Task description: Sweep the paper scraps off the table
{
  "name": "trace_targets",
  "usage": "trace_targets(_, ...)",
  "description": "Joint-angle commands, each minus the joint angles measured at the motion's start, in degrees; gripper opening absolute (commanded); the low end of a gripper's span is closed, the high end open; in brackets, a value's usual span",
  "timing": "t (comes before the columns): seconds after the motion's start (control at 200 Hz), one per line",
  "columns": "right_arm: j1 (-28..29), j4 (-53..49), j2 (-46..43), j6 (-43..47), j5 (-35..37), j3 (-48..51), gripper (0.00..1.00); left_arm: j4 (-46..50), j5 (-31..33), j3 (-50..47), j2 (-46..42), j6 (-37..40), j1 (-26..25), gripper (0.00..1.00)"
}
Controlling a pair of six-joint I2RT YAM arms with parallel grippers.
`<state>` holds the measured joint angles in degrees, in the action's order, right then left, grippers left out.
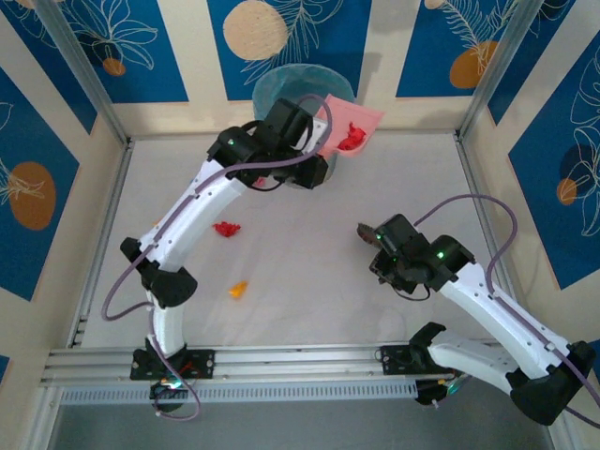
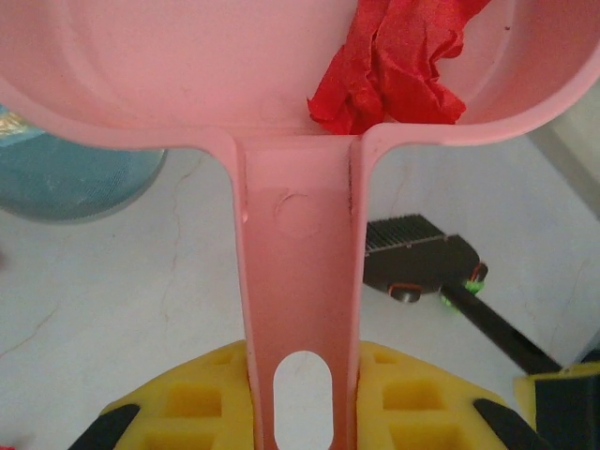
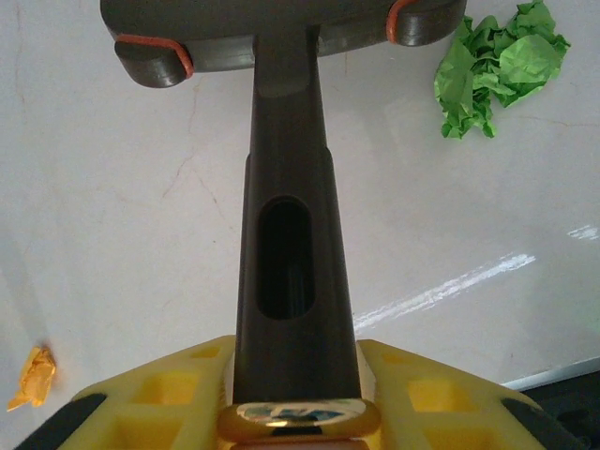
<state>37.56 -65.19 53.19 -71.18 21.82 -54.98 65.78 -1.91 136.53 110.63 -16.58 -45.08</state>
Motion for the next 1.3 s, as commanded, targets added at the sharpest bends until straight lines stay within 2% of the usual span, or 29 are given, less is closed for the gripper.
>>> trace_targets(0.0,0.5,-0.8,-1.4,-1.5,1.4,-0.5,0.00,-1.6,-5.2,3.4,2.4,-4.5,2.4,0.00)
trace_targets(0.26,0.5,-0.1,-1.4,0.2,0.8,-1.1,0.00,-7.7,-13.7,6.9,7.2,-14.1,8.3,0.00)
trace_targets(0.505,0.5,0.0,-3.5,0.6,1.9,0.3,0.00,-17.0,-25.2,8.2,10.9,-25.3,12.6,0.00)
trace_targets(1.0,0.6,-1.1,-9.3,-3.4,1.7,4.3,0.00,-27.5,-34.5,9.2,13.4,-38.1,15.2,0.00)
trace_targets(1.295,1.1,-1.2,-11.0,-4.0,1.8,4.4,0.00,-43.3,-39.5,1.6,11.1,-51.2,17.1,0.00)
